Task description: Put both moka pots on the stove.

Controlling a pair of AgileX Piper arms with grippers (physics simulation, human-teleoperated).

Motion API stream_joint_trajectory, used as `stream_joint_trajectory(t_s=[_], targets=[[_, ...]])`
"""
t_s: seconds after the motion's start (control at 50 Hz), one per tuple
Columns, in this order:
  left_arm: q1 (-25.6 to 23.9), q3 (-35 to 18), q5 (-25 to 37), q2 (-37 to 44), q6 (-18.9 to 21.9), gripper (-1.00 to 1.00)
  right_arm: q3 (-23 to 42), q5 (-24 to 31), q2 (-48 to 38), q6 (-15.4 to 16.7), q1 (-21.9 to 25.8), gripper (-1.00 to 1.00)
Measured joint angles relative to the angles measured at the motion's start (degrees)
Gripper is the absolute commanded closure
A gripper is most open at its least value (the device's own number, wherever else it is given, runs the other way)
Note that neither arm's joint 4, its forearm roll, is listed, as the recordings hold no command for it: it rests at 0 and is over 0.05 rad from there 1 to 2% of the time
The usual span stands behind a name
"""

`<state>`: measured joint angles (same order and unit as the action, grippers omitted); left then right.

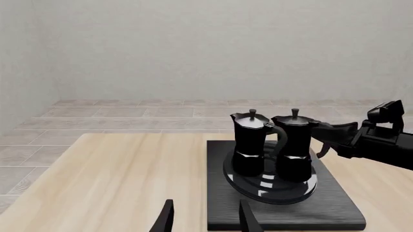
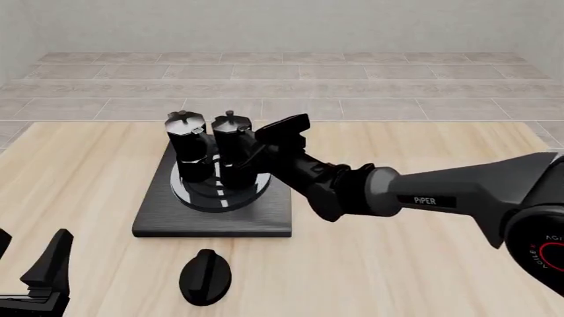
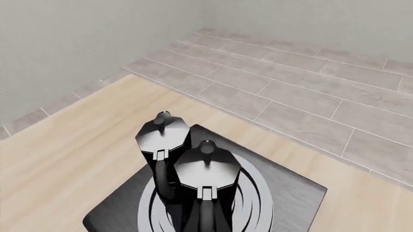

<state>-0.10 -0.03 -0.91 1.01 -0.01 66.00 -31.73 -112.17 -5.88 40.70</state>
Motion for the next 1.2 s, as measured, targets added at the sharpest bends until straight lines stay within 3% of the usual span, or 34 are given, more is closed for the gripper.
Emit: stream_joint_trajectory(t_s=[0.5, 0.52, 1.2], targets=[[0.0, 0.0, 0.0, 0.0, 0.0, -1.0, 0.31, -0.24, -0.28, -0.66, 0.03, 1.0], [0.0, 0.0, 0.0, 0.0, 0.0, -1.0, 0.33, -0.2, -0.28, -0.69, 0.01, -1.0], [0.0, 0.0, 0.0, -0.01, 0.01, -1.0, -0.12, 2.27, 2.43, -0.68, 0.51, -1.0]])
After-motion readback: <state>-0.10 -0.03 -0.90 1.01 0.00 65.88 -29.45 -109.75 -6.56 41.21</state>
